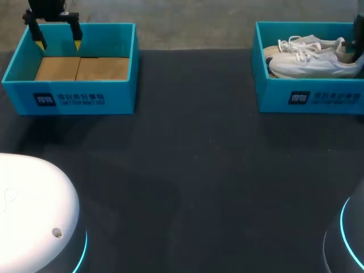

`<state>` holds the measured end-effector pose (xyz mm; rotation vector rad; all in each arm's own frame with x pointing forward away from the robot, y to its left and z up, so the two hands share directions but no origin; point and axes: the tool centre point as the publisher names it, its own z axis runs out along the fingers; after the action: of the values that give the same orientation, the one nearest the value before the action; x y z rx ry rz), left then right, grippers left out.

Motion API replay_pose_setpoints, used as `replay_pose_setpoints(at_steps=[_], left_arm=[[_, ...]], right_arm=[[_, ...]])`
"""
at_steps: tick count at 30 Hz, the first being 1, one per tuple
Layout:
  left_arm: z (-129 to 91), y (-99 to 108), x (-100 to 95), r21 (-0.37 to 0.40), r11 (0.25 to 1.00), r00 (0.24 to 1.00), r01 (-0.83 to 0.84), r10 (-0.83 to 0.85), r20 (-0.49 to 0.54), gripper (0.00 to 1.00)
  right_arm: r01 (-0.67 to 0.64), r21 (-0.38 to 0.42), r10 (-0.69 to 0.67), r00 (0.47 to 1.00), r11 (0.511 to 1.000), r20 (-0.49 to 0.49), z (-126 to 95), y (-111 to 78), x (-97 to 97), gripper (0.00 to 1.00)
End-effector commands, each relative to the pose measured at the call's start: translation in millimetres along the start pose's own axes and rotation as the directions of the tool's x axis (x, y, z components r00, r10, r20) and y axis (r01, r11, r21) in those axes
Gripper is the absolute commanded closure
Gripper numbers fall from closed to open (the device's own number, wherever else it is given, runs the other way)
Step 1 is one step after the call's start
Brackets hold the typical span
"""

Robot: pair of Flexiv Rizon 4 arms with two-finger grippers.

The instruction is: Take the shoe out of the shoebox, open the shoe tongue, remove and reinsert the insole, then place the shoe into the shoebox

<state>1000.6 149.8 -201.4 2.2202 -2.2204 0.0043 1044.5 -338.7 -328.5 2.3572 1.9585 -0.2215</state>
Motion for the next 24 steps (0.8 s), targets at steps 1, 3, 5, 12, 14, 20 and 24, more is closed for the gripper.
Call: replay_pose_setpoints(at_steps=[1,3,5,12,14,20,24], left_arm=[[-0.6,0.2,-0.1,-0.001,1.0,1.0,0.0,0.0,0.001,0.0],[-0.6,0.2,-0.1,-0.001,1.0,1.0,0.0,0.0,0.001,0.0],[-0.6,0.2,-0.1,-0.001,1.0,1.0,0.0,0.0,0.001,0.0],[-0.6,0.2,-0.1,-0.001,1.0,1.0,0.0,0.0,0.001,0.0],[-0.6,0.2,-0.1,-0.001,1.0,1.0,0.0,0.0,0.001,0.0],[-0.6,0.2,-0.1,-0.001,1.0,1.0,0.0,0.0,0.001,0.0],[-0.6,0.2,-0.1,-0.001,1.0,1.0,0.0,0.0,0.001,0.0]], right_arm=[[-0.011,-0.019,0.011,1.0,1.0,0.01,-33.5,-13.9,-3.8,1.0],[-0.02,-0.02,0.02,1.0,1.0,0.003,-43.0,-15.1,-4.2,1.0],[-0.022,-0.023,0.022,1.0,0.999,-0.001,-53.5,-15.8,-3.2,1.0],[-0.027,-0.039,0.027,1.0,0.999,0.002,-94.3,-18.3,3.0,1.0],[-0.028,-0.047,0.027,1.0,0.999,-0.004,-107.8,-20.4,3.3,1.0],[-0.018,-0.068,0.019,1.0,0.998,0.01,-142.8,-27.6,5.5,1.0],[-0.014,-0.072,0.016,1.0,0.997,0.019,-156.7,-32.8,7.5,1.0]])
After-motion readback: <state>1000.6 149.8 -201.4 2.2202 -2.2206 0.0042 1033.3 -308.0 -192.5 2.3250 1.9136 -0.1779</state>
